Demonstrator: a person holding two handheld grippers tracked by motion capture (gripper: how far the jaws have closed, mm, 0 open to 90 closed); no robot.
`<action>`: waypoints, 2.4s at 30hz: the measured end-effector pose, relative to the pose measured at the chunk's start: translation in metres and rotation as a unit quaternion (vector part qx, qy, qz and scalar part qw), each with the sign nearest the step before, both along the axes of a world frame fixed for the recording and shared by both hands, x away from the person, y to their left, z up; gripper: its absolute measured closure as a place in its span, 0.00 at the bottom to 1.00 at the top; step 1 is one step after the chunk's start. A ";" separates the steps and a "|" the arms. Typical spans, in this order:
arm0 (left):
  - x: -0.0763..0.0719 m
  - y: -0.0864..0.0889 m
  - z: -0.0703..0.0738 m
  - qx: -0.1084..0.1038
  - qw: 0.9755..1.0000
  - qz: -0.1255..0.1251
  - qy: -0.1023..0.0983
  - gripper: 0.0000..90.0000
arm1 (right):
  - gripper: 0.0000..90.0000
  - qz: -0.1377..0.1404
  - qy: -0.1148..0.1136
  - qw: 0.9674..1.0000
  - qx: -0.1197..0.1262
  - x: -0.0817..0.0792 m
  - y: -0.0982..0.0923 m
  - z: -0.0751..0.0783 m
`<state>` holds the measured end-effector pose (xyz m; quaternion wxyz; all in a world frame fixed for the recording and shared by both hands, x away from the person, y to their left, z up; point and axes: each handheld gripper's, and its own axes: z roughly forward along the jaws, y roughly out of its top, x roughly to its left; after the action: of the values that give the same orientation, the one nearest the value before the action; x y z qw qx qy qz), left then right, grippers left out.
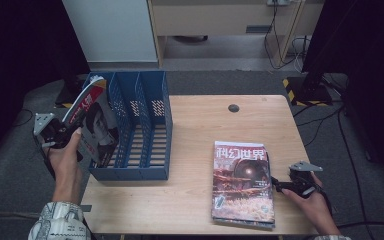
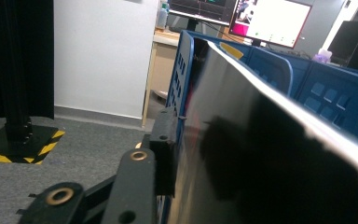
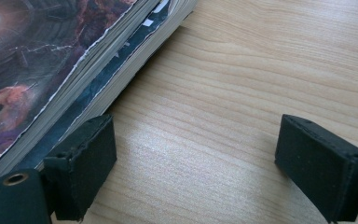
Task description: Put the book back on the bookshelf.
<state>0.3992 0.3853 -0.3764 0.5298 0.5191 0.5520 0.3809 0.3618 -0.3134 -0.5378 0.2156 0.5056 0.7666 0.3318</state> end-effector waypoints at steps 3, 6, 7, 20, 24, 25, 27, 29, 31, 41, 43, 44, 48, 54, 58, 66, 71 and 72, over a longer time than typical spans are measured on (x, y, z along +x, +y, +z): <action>0.000 0.000 -0.001 0.003 1.000 -0.001 0.003 0.66 | 0.14 0.000 0.000 1.000 0.000 0.000 0.000 0.000; -0.002 0.001 -0.003 -0.002 1.000 0.000 0.009 0.61 | 0.14 -0.001 0.000 1.000 0.000 0.000 0.000 0.000; -0.003 0.001 -0.003 0.002 1.000 0.003 0.009 0.59 | 0.14 -0.001 0.001 1.000 0.001 0.000 0.000 0.000; -0.029 -0.007 -0.016 0.022 0.999 -0.007 0.024 0.32 | 0.14 -0.001 0.001 1.000 0.000 0.000 0.000 0.000; -0.041 -0.012 -0.022 0.023 0.999 -0.009 0.032 0.28 | 0.14 -0.001 0.001 1.000 0.000 0.000 0.000 0.000; -0.044 -0.013 -0.024 0.021 0.999 -0.011 0.032 0.28 | 0.14 -0.001 0.001 1.000 0.000 0.000 0.000 0.000; -0.051 -0.015 -0.027 0.028 0.999 -0.014 0.034 0.27 | 0.14 -0.001 0.001 1.000 0.000 0.000 0.000 0.000; -0.058 -0.016 -0.030 0.029 0.999 -0.014 0.033 0.26 | 0.14 -0.001 0.001 1.000 0.000 0.000 0.000 0.000; -0.064 -0.016 -0.032 0.026 0.999 -0.013 0.031 0.26 | 0.14 -0.001 0.001 1.000 0.000 0.000 0.000 0.000; -0.082 -0.023 -0.045 0.021 0.999 -0.022 0.029 0.26 | 0.14 -0.001 0.000 1.000 0.000 0.000 0.000 0.000; -0.082 -0.025 -0.046 0.022 0.999 -0.027 0.031 0.26 | 0.14 -0.001 0.001 1.000 0.000 0.000 0.000 0.000; -0.084 -0.031 -0.047 0.027 0.999 -0.031 0.035 0.26 | 0.14 -0.001 0.000 1.000 0.000 0.000 0.000 0.000; -0.084 -0.044 -0.052 0.025 0.998 -0.046 0.046 0.26 | 0.14 -0.003 0.000 1.000 0.000 0.000 0.000 0.000; -0.085 -0.071 -0.057 0.026 0.996 -0.071 0.054 0.26 | 0.14 -0.005 0.011 1.000 -0.001 0.001 0.001 0.002; -0.084 -0.086 -0.059 0.026 0.995 -0.083 0.054 0.26 | 0.20 0.009 0.008 1.000 -0.008 0.000 0.002 0.007; -0.082 -0.137 -0.066 0.055 0.986 -0.140 0.065 0.26 | 0.22 0.028 -0.009 1.000 0.006 -0.005 0.001 0.019; -0.079 -0.158 -0.071 0.065 0.982 -0.163 0.074 0.26 | 0.40 0.031 -0.017 0.999 0.007 -0.007 -0.001 0.026; -0.079 -0.162 -0.072 0.065 0.981 -0.168 0.074 0.26 | 0.43 0.033 -0.021 0.999 0.005 -0.007 -0.001 0.028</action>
<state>0.3207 0.2231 -0.4480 0.5092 0.6641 0.4691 0.2822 0.3547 -0.3140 -0.5097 0.2183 0.4744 0.7764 0.3527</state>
